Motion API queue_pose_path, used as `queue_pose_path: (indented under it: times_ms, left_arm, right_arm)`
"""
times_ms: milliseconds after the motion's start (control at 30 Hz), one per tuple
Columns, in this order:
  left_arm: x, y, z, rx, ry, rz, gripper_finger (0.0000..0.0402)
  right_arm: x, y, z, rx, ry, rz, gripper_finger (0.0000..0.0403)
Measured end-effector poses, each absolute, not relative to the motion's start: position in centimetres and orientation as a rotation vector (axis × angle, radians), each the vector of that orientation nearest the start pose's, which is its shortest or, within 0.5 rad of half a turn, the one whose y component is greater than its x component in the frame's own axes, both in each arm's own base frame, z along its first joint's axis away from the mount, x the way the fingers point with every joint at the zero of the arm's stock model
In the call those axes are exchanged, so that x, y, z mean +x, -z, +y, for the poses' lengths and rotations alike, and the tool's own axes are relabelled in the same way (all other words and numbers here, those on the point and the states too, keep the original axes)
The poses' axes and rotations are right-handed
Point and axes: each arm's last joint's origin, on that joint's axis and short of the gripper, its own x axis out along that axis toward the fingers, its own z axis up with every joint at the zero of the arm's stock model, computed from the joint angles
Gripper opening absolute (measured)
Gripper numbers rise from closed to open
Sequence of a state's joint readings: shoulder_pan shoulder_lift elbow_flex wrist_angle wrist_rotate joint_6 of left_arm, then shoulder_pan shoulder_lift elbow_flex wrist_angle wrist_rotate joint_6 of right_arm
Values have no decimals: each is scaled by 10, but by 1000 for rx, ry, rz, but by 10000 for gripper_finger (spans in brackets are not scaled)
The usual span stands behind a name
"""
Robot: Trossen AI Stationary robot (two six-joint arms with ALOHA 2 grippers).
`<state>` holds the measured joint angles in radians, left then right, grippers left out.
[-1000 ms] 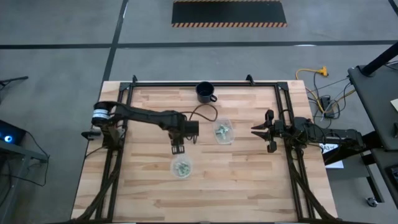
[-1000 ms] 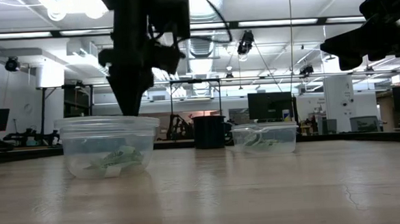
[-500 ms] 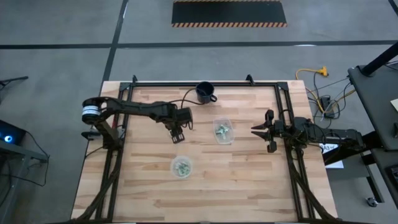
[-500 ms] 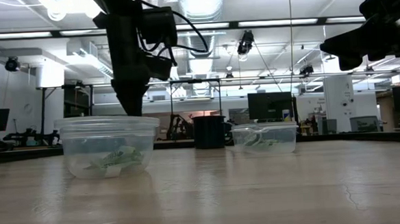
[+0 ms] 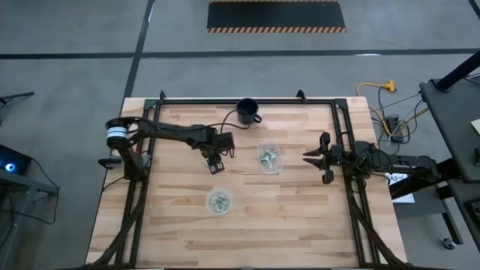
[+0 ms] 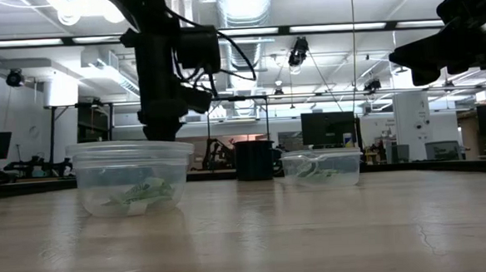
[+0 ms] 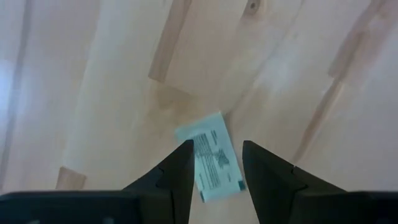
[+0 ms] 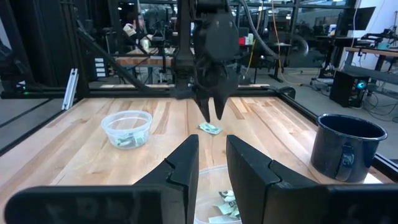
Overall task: Pick and place items into bin
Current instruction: Put the white stevia packet into the left transparent bin
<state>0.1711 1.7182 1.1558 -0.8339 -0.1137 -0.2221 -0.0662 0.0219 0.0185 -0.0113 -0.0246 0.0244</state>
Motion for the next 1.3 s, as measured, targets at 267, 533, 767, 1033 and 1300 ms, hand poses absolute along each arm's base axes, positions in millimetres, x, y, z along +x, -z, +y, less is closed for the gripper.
queue_pose_path:
  times_ms: [267,533,767,1033,1300]
  left_arm:
    - [316,-155,73,-255,-403,1471,119]
    - [322,-128,90,-388,-351,1488,119]
    - [323,-121,91,-397,-346,1496,118]
    - [325,-121,90,-418,-327,1487,14]
    - [325,-121,85,-398,-322,1499,2]
  right_arm:
    - [98,-167,-6,25,42,14,72]
    - [98,-167,-6,24,41,14,72]
    - [98,-167,-6,25,41,15,72]
    - [98,-167,-6,26,41,15,73]
    - [98,-167,-6,26,41,15,72]
